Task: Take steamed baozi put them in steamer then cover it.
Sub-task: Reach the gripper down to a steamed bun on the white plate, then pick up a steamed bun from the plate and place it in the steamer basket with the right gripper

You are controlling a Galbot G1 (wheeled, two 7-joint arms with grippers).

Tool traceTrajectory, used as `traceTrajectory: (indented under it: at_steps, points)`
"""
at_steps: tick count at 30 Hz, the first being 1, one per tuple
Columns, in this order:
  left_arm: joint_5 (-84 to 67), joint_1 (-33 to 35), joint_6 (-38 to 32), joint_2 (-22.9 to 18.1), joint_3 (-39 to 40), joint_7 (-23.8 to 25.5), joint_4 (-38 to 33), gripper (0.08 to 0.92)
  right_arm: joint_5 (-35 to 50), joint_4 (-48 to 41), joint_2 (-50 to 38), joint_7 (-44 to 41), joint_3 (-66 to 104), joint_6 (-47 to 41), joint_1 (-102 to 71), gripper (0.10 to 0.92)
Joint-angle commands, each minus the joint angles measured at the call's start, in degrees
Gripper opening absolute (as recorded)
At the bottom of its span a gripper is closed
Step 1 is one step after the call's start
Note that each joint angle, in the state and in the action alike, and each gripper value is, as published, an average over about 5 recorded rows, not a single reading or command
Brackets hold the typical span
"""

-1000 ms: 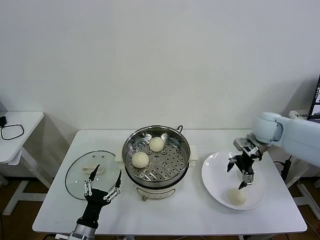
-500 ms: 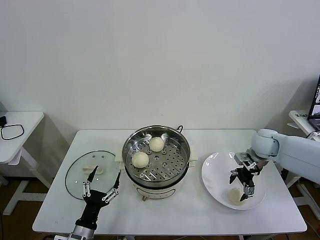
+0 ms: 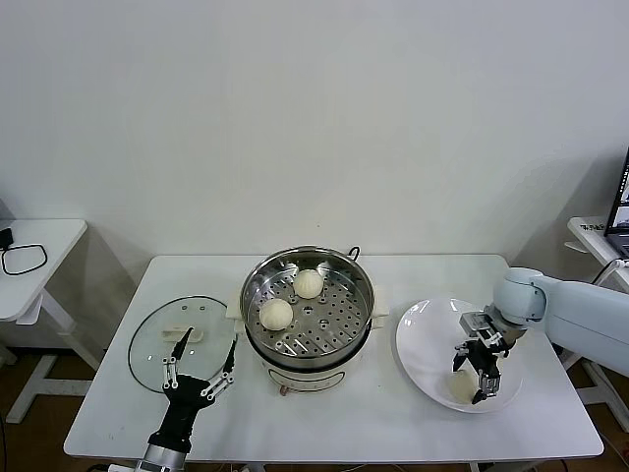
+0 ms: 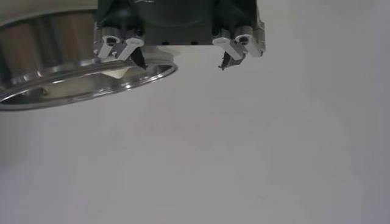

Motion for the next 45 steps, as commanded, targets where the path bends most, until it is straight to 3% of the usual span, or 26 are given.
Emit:
traceTrajectory:
  at_steps: [1, 8, 15, 20, 27, 38, 45]
  points:
    - [0.1, 0.0, 0.2, 0.1, -0.1, -0.3, -0.1, 0.823, -0.6, -0.1, -0.4, 1.0, 0.6, -0.2, -0.9, 0.715]
    - [0.1, 0.1, 0.3, 0.4, 0.1, -0.4, -0.5, 0.823, -0.9, 1.4, -1.0, 0.8, -0.1, 0.2, 2.8, 0.638]
    - [0.1, 0.3, 0.5, 1.0, 0.3, -0.4, -0.9, 0.823, -2.1, 4.7, 0.5, -3.9, -0.5, 4.4, 18.3, 0.62]
    - [0.0, 0.3, 0.5, 1.4, 0.5, -0.4, -1.3, 0.823, 3.7, 4.9, 7.4, -3.9, -5.2, 12.2, 32.7, 0.619]
    - [0.0, 0.6, 0.5, 1.4, 0.5, -0.4, -1.6, 0.823, 4.0, 5.3, 19.8, -1.9, -4.6, 26.6, 39.3, 0.619]
    - [0.0, 0.7, 0.4, 1.1, 0.4, -0.4, -1.7, 0.823, -7.7, 14.4, 30.3, 2.2, -2.8, 35.4, 31.4, 0.607]
    - [-0.2, 0.4, 0.4, 1.1, 0.3, -0.5, -1.7, 0.823, -16.0, 14.2, 32.6, 2.0, -3.2, 39.1, 26.2, 0.61]
